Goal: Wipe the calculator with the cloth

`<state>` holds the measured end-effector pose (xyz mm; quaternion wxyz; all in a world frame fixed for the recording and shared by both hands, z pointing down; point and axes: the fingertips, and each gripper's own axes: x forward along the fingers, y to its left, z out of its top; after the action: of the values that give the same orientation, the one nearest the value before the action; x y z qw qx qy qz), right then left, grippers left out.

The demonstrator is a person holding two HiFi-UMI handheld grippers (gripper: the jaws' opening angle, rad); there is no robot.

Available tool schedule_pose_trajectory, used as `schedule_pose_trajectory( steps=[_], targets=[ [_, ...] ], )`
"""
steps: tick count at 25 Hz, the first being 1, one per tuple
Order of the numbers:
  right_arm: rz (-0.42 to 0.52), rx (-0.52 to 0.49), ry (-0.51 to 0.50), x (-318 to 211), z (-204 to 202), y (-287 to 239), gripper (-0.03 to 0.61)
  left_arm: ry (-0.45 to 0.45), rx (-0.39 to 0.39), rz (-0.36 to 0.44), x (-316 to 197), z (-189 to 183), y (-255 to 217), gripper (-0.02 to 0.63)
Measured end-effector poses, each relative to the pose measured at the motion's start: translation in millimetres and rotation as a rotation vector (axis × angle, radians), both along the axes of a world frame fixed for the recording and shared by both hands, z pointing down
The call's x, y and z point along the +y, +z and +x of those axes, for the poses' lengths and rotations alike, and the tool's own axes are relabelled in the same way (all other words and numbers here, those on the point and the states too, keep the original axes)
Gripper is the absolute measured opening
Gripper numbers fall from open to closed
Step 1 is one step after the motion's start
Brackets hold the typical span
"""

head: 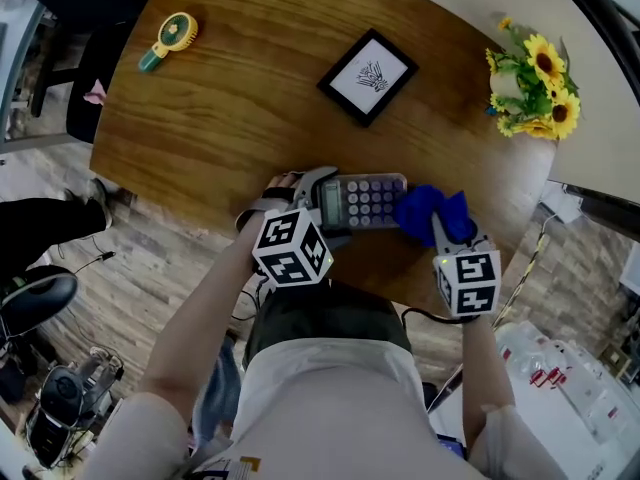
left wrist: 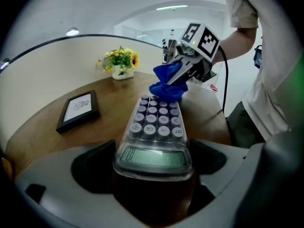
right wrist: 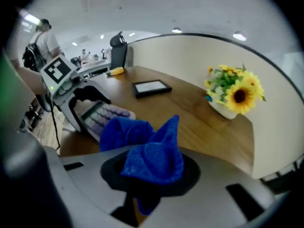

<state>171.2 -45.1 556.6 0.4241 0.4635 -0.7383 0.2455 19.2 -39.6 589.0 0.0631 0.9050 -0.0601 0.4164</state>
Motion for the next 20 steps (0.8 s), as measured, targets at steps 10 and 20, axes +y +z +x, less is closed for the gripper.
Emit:
schedule_pose_trajectory(
  steps=[10, 20],
  targets=[
    [0.146, -0.215, 0.141, -72, -3, -65, 0.100, 0.039, -0.038, -0.001, 2, -1, -2, 0.471],
    [0.110, -0.307, 0.177, -102, -78, -25, 0.101, -0.013, -0.064, -0.024, 0, -1, 0, 0.472]
  ],
)
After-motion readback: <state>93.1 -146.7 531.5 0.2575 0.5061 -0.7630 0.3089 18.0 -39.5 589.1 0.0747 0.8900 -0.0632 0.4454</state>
